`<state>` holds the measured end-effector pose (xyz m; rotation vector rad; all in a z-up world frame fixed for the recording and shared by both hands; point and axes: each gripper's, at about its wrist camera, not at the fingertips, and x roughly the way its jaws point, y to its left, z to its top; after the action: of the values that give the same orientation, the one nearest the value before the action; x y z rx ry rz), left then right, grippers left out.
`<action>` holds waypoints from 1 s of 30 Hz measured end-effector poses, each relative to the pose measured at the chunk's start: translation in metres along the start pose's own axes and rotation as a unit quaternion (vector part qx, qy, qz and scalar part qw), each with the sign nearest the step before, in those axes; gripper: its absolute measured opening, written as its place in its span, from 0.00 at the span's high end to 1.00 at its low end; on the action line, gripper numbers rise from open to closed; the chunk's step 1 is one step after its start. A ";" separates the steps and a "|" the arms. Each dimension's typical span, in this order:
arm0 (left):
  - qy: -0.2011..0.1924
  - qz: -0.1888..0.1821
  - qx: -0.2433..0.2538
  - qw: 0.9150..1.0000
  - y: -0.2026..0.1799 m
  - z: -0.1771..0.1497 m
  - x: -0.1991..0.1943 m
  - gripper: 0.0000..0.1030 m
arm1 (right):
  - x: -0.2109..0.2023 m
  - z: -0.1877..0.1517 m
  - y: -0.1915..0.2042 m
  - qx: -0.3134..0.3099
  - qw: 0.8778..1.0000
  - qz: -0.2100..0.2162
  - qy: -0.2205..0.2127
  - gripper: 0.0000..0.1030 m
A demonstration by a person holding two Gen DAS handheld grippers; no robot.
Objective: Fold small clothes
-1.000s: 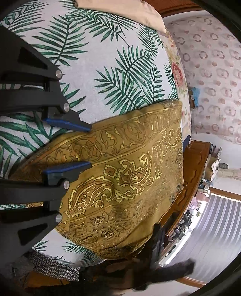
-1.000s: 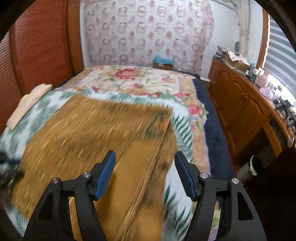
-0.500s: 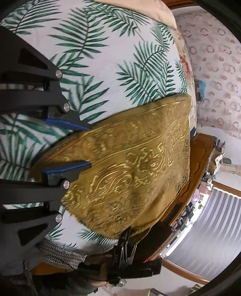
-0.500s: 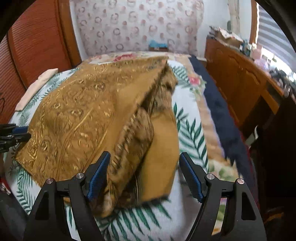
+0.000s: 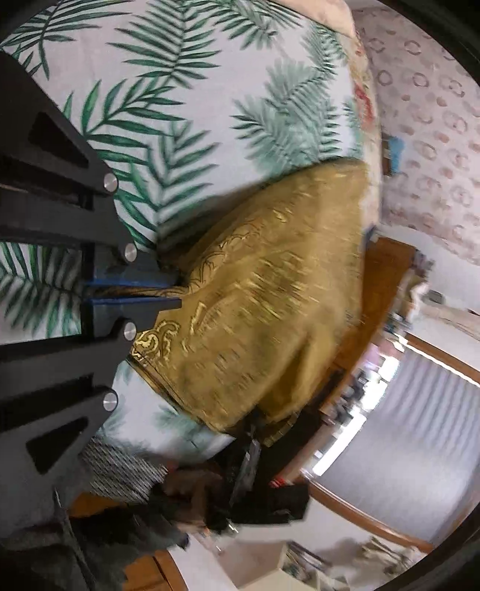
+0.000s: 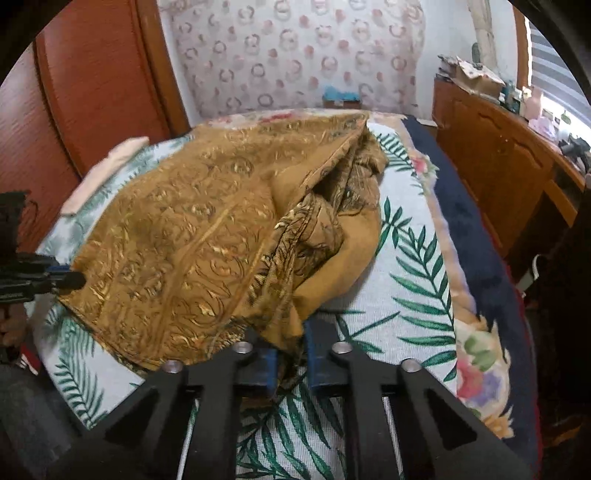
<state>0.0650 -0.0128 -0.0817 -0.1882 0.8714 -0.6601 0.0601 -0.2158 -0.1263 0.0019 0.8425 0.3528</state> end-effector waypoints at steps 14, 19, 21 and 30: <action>-0.112 0.004 -0.044 0.993 0.043 0.141 -0.026 1.00 | -0.039 0.100 -0.020 0.058 0.990 0.066 -0.110 0.97; -0.102 0.041 -0.056 0.992 0.081 0.186 0.012 1.00 | -0.007 0.164 -0.036 0.067 0.991 0.054 -0.101 0.96; -0.091 0.063 -0.059 0.992 0.096 0.197 0.030 1.00 | 0.014 0.187 -0.042 0.068 0.993 0.029 -0.092 0.88; -0.049 0.077 -0.051 0.995 0.135 0.218 0.075 0.94 | 0.026 0.203 -0.052 0.027 0.992 -0.040 -0.119 0.38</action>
<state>0.3267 0.0248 -0.0457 -0.2407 0.8162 -0.4598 0.2406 -0.2289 -0.0168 0.0591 0.6144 0.2486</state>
